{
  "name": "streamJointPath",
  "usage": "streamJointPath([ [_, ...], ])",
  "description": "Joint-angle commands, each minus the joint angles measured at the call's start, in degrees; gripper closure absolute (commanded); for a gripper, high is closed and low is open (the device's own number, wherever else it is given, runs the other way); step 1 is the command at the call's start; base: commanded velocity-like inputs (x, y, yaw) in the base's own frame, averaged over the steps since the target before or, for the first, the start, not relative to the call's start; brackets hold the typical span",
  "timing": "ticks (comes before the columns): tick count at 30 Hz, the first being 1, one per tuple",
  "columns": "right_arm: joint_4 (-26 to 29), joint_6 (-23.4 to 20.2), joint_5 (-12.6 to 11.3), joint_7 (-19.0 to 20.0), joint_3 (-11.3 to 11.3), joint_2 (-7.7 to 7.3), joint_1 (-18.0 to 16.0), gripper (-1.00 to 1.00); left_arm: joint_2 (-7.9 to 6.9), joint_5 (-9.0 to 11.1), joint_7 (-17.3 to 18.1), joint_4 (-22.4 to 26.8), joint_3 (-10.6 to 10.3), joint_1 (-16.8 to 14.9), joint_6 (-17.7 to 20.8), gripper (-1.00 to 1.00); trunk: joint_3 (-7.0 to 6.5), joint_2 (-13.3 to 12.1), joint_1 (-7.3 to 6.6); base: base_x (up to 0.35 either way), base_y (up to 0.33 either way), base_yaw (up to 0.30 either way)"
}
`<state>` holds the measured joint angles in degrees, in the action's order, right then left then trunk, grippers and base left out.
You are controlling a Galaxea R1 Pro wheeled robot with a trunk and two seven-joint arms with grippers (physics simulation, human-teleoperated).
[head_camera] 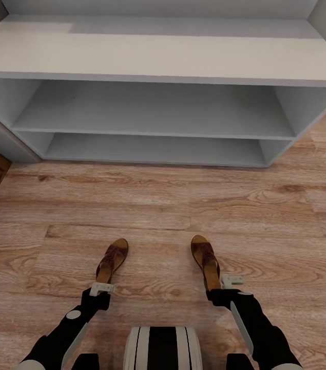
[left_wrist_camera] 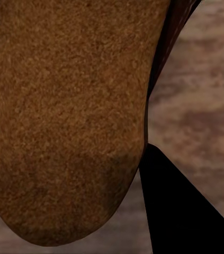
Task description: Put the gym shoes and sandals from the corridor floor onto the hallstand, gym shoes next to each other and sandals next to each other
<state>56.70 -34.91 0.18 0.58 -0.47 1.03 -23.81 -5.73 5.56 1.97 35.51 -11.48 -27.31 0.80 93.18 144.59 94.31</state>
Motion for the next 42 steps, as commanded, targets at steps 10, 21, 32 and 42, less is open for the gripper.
streamJointPath([
  [10, 0.1, -0.3, -0.2, 0.0, -0.1, 0.02, 0.0, 1.00, -0.07, 0.3, 0.0, 0.2, -0.3, 0.0, 0.1, 1.00, 0.03, 0.0, -0.01, 0.000, 0.000, 0.000],
  [21, 0.1, -0.3, -0.2, -0.1, 0.0, 0.02, 0.0, 1.00, -0.07, 0.3, 0.0, 0.3, -0.2, 0.0, 0.1, 1.00, -0.41, 0.0, -0.06, 0.000, 0.000, 0.000],
  [32, 0.0, -0.1, -0.2, 0.0, 0.2, 0.16, 0.0, 1.00, -0.07, 0.4, -0.1, 0.5, -0.1, 0.0, 0.1, 1.00, -2.85, -0.2, -0.34, 0.000, 0.000, 0.000],
  [42, 10.3, -0.2, -0.2, -0.1, 0.2, 0.19, 0.0, 1.00, -0.07, 0.4, -0.2, 5.3, 0.0, -0.2, 0.9, 1.00, -5.07, -0.3, -0.60, 0.000, 0.000, 0.000],
])
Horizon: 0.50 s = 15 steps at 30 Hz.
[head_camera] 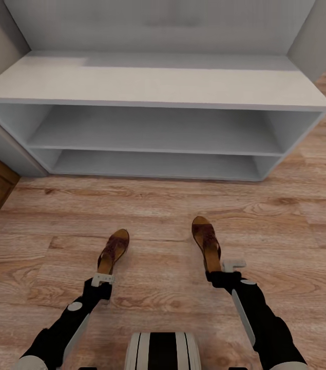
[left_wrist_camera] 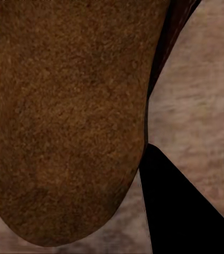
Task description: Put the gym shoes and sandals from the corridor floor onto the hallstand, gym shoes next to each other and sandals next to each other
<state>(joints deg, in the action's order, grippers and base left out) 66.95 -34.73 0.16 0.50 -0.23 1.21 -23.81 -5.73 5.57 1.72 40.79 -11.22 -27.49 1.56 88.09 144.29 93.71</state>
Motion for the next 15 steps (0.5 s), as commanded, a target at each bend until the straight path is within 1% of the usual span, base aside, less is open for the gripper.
streamJointPath([
  [1, 0.4, -0.4, -0.2, -0.1, 0.0, 0.02, 0.0, 1.00, -0.07, 0.4, 0.0, 0.6, -0.2, 0.0, 0.5, 1.00, -0.19, 0.0, -0.03, 0.000, 0.000, 0.000],
  [2, 0.8, -0.4, -0.1, -0.2, 0.0, 0.02, 0.0, 1.00, -0.07, 0.4, 0.0, 1.8, -0.2, 0.0, 1.6, 1.00, -0.41, 0.0, -0.05, 0.000, 0.000, 0.000],
  [3, 1.2, -0.4, -0.1, -0.3, 0.0, 0.02, 0.0, 1.00, -0.07, 0.5, 0.1, 3.8, -0.2, 0.0, 3.8, 1.00, -0.64, 0.0, -0.08, 0.000, 0.000, 0.000],
  [6, 1.4, -0.4, 0.0, -0.4, 0.0, 0.02, 0.1, 1.00, -0.04, 0.6, 0.1, 7.1, -0.2, 0.0, 6.8, 1.00, -1.30, -0.1, -0.16, 0.000, 0.000, 0.000],
  [8, 1.5, -0.4, 0.1, -0.4, 0.0, 0.02, 0.1, 1.00, 0.05, 1.1, 0.1, 11.0, -0.2, 0.1, 9.7, 1.00, -1.74, -0.1, -0.21, 0.000, 0.000, 0.000],
  [13, 1.5, -0.3, 0.1, -0.4, 0.0, 0.02, 0.1, 1.00, 0.37, 1.4, 0.1, 11.5, 0.0, 0.2, 10.0, 1.00, -2.85, -0.2, -0.34, 0.000, 0.000, 0.000],
  [14, 1.4, -0.1, 0.1, -0.4, 0.0, 0.02, 0.1, 1.00, 0.37, 4.4, 0.1, 11.4, 0.0, 0.2, 10.1, 1.00, -3.14, -0.2, -0.36, 0.000, 0.000, 0.000],
  [15, 1.3, 0.3, 0.2, -0.4, 0.0, 0.02, 0.1, 1.00, 0.37, 5.3, 0.1, 11.4, 0.1, 0.2, 10.1, 1.00, -3.44, -0.2, -0.39, 0.000, 0.000, 0.000],
])
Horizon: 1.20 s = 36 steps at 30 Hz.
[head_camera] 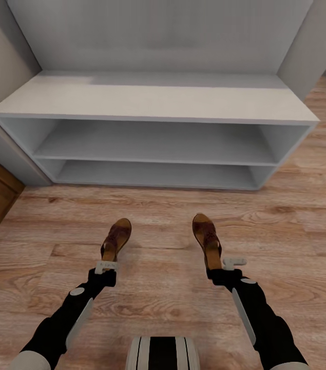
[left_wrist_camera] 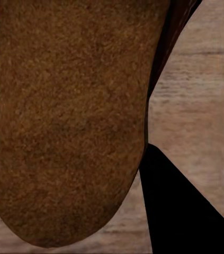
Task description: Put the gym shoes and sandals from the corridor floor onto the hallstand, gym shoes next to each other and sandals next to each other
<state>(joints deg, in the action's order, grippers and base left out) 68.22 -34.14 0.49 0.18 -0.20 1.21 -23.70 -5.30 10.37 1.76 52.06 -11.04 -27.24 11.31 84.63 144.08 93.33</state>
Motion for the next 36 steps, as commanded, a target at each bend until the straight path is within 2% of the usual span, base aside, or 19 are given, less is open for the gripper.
streamJointPath([
  [1, 0.0, 0.0, -0.1, -0.1, 0.0, 0.02, 0.0, 1.00, -0.06, 0.8, 0.0, 0.1, -0.1, 0.0, 0.4, 1.00, -0.27, 0.0, -0.03, 0.000, 0.000, 0.000],
  [2, -0.1, 2.3, 0.0, -0.1, 0.0, 0.04, 0.0, 1.00, -0.06, 1.6, 0.0, 0.0, -0.1, 0.0, 0.4, 1.00, -0.58, 0.0, -0.06, 0.000, 0.000, 0.000],
  [4, -0.2, 4.3, 0.1, -0.2, 0.1, 0.07, 0.0, 1.00, -0.10, 1.9, 0.0, -0.3, -0.1, 0.0, 0.4, 1.00, -1.21, 0.0, -0.11, 0.000, 0.000, 0.000],
  [9, -0.3, 6.7, -0.3, -0.1, 0.1, 0.10, 0.0, 1.00, -0.14, 2.2, 0.0, -1.3, -0.1, 0.0, 0.4, 1.00, -2.78, -0.1, -0.24, 0.000, 0.000, 0.000],
  [36, -0.4, 7.1, -0.6, 0.3, 0.3, 0.11, 0.0, 1.00, -0.15, 2.6, 0.0, -2.3, -0.1, 0.0, 0.4, 1.00, -11.30, -0.5, -0.93, 0.000, 0.000, 0.000],
])
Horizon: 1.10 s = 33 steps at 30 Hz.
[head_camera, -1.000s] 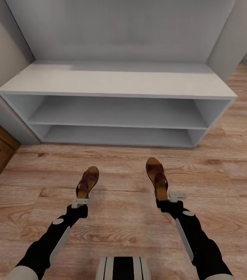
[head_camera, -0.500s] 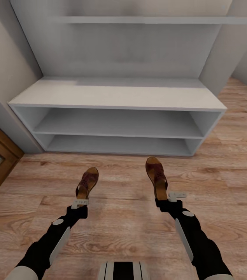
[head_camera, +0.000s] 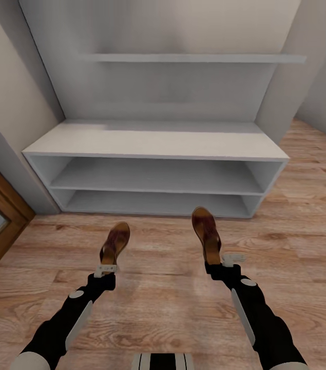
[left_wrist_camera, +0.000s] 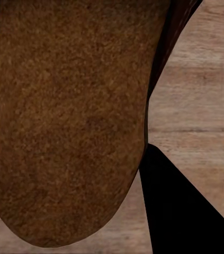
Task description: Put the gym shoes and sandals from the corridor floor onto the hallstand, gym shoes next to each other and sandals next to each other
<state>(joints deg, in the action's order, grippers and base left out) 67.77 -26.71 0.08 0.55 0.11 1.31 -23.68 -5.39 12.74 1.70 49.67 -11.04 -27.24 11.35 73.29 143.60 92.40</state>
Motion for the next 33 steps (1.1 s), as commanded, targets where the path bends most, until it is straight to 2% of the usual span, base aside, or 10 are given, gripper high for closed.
streamJointPath([
  [1, 0.1, -0.4, -0.2, 0.0, 0.0, 0.01, 0.0, 1.00, -0.06, 0.3, 0.1, 0.1, -0.1, 0.0, 0.3, 1.00, -0.28, 0.0, -0.03, 0.000, 0.000, 0.000],
  [11, 0.1, -0.4, -0.2, 0.0, 0.0, 0.01, 0.0, 1.00, -0.06, 0.3, 0.1, 0.1, -0.1, 0.0, 0.3, 1.00, -3.44, -0.1, -0.29, 0.000, 0.000, 0.000],
  [26, 0.1, -0.4, -0.2, 0.0, 0.0, 0.01, 0.0, 1.00, -0.06, 0.3, 0.1, 0.1, -0.1, 0.0, 0.3, 1.00, -4.84, -0.1, -0.29, 0.000, 0.006, 0.000],
  [33, 0.1, -0.4, -0.2, 0.0, 0.0, 0.01, 0.0, 1.00, -0.06, 0.3, 0.1, 0.1, -0.1, 0.0, 0.3, 1.00, -5.03, -0.1, -0.29, 0.000, 0.234, 0.000],
])
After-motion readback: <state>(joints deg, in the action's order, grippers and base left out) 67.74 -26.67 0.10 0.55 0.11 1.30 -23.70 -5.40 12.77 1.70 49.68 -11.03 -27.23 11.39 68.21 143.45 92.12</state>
